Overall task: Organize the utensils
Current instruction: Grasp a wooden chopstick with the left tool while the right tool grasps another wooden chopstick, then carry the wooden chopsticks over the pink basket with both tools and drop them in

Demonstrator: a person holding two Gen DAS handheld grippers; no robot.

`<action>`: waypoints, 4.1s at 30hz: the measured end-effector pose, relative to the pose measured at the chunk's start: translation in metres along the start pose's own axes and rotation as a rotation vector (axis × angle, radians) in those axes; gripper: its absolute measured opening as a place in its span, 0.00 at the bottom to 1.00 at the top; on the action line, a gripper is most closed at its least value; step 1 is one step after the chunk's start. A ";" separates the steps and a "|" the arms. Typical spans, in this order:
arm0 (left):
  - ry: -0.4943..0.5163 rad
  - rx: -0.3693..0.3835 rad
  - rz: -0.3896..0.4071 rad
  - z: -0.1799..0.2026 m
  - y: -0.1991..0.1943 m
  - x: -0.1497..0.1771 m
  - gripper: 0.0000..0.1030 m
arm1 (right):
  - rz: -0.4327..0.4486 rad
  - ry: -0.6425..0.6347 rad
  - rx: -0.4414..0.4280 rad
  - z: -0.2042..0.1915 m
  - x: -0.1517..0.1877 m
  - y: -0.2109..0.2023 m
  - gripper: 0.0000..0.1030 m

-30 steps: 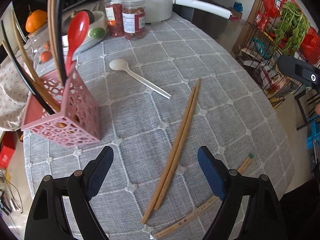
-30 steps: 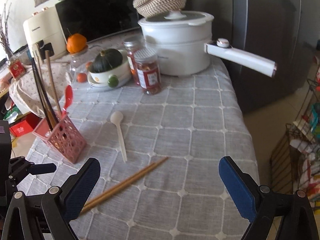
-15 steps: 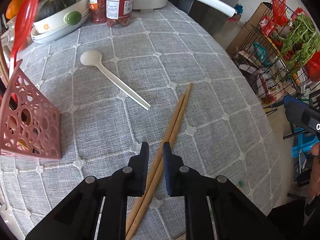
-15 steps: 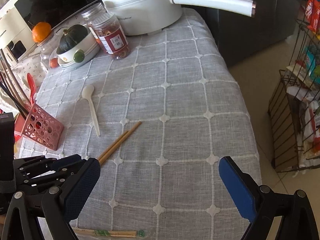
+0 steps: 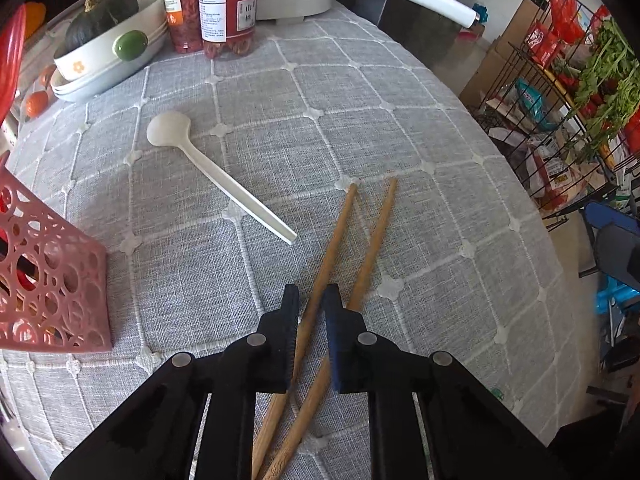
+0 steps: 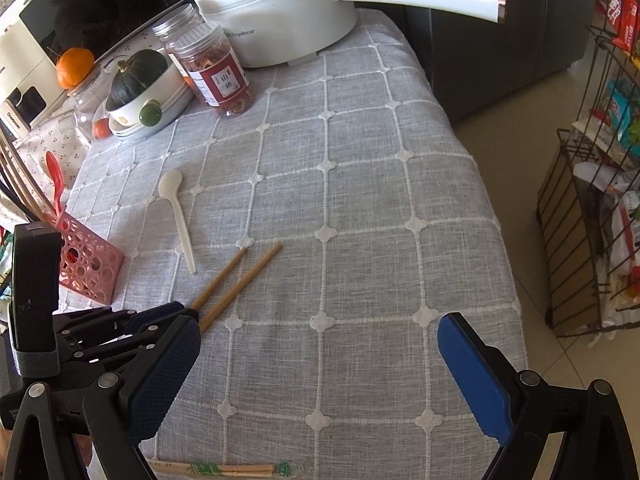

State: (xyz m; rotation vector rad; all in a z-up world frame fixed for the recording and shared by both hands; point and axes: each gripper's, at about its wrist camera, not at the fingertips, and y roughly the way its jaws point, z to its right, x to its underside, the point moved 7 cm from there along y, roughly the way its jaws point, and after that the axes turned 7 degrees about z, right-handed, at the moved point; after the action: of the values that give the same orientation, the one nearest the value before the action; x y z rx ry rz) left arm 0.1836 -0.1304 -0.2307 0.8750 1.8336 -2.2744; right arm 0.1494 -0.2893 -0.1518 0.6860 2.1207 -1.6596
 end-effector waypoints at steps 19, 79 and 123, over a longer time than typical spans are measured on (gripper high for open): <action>0.119 0.031 0.202 0.011 -0.117 0.012 0.06 | -0.070 0.005 0.029 -0.022 -0.006 0.038 0.95; -0.208 -0.093 0.828 -0.128 -0.331 0.003 0.06 | 0.418 -0.108 -0.159 -0.116 -0.059 -0.071 0.05; -0.311 -0.167 0.545 -0.180 -0.197 -0.037 0.58 | 0.573 -0.163 -0.331 -0.179 -0.065 -0.107 0.05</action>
State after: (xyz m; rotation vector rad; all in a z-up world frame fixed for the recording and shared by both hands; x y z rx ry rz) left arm 0.1999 0.0794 -0.0629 0.8125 1.4109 -1.7755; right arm 0.1437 -0.1461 0.0134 0.9056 1.7936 -0.9976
